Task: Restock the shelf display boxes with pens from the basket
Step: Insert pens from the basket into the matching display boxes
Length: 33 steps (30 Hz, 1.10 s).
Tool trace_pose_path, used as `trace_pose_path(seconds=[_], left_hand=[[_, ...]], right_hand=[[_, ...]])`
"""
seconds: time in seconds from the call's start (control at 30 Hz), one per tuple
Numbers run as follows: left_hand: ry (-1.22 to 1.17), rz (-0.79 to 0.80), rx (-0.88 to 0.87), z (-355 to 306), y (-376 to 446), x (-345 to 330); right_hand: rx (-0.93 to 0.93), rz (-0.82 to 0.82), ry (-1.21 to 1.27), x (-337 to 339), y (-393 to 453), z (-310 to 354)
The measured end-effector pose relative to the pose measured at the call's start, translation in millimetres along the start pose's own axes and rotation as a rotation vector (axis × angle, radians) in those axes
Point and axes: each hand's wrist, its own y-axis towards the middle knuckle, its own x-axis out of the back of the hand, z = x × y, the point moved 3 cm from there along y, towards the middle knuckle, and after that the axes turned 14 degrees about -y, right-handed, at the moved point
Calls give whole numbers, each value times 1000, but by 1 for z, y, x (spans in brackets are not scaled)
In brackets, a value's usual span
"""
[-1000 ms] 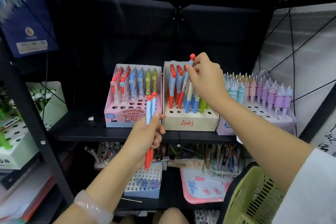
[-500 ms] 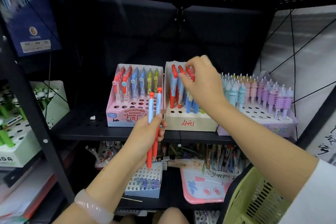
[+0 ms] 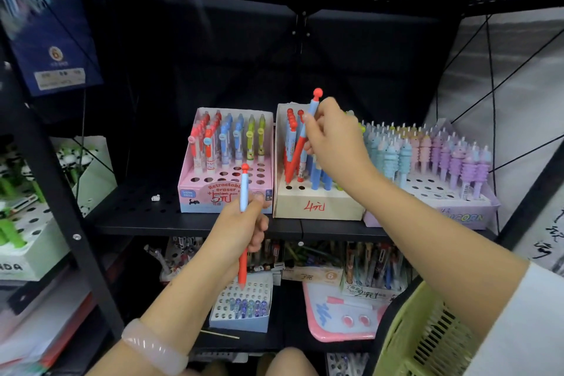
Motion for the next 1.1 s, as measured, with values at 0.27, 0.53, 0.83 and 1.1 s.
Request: trace_pose_path(seconds=[0.27,0.53,0.83,1.1], left_hand=[[-239,13,98,-3,-3,-1],[-27,2,-52,-3,0,-3],[-24,48,-144,-7,-1,-4],[91,92,-150,-8,-2,-18]], right_hand=[[18,-4,-83,-9,1,-4],[22,20,-109,-11,1,-4],[-11,325,-100,-30,-23,-5],[-25,346,332,-21,-35,9]])
